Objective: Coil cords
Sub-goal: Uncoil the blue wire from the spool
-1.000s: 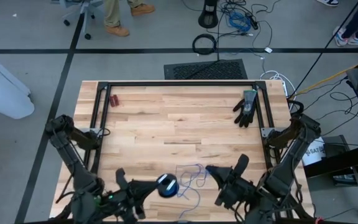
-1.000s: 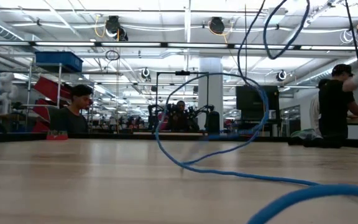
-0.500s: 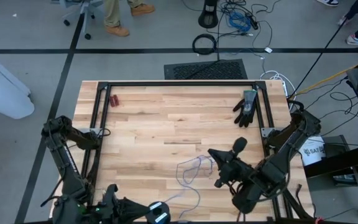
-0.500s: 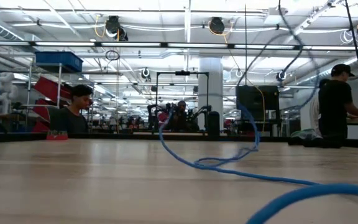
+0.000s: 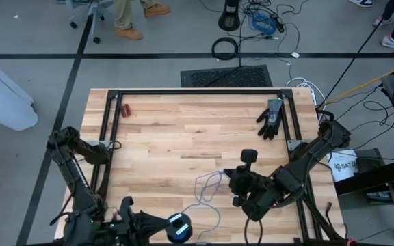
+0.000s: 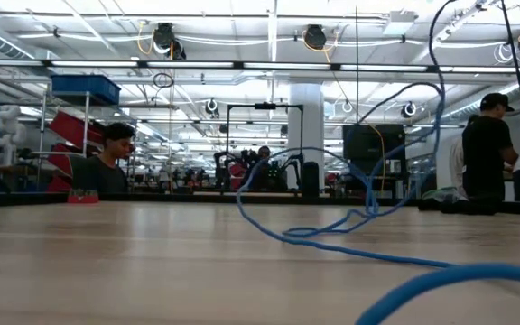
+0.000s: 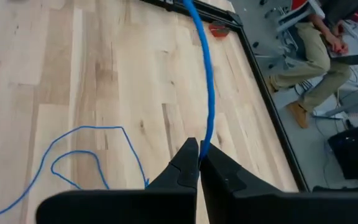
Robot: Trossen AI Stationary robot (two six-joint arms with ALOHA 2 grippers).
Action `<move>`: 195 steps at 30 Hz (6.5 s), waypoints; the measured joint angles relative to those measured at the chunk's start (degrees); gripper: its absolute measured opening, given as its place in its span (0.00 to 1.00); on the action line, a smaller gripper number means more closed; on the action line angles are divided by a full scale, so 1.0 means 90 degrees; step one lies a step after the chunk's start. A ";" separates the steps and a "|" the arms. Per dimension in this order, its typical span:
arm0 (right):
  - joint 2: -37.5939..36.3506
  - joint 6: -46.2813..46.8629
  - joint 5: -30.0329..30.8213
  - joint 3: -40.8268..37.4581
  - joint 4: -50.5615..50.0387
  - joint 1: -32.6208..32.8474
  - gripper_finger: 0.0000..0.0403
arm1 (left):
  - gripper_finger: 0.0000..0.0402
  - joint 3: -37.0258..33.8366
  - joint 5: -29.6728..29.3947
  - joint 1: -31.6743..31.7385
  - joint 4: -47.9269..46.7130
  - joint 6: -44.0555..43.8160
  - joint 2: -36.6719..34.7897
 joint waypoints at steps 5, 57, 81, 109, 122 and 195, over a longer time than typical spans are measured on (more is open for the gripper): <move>0.0000 -0.0250 0.0001 0.0000 0.0275 0.0282 0.06 | 0.00 0.0002 -0.0531 0.0156 0.0001 -0.0001 0.0000; 0.0903 -0.3207 0.0620 -0.0005 0.5345 -0.0010 0.36 | 0.00 0.0002 -0.1162 0.1005 -0.0076 -0.0860 0.0000; 0.0929 -0.3254 -0.0225 -0.0005 0.6116 0.0009 0.00 | 0.00 -0.0001 -0.1157 0.1101 -0.0077 -0.1012 0.0000; 0.0848 -0.5534 0.0923 -0.0002 0.7968 0.1148 0.00 | 0.00 -0.0008 -0.1478 0.1178 -0.1245 -0.1301 0.0002; 0.0799 -0.6014 0.3050 -0.0002 0.7278 0.1298 0.00 | 0.00 0.0007 -0.1469 0.0518 -0.0930 -0.1007 -0.0129; 0.1608 -0.4411 0.0880 0.0000 0.6644 -0.0392 0.35 | 0.00 0.0007 -0.1668 0.0796 -0.0551 -0.1468 -0.0231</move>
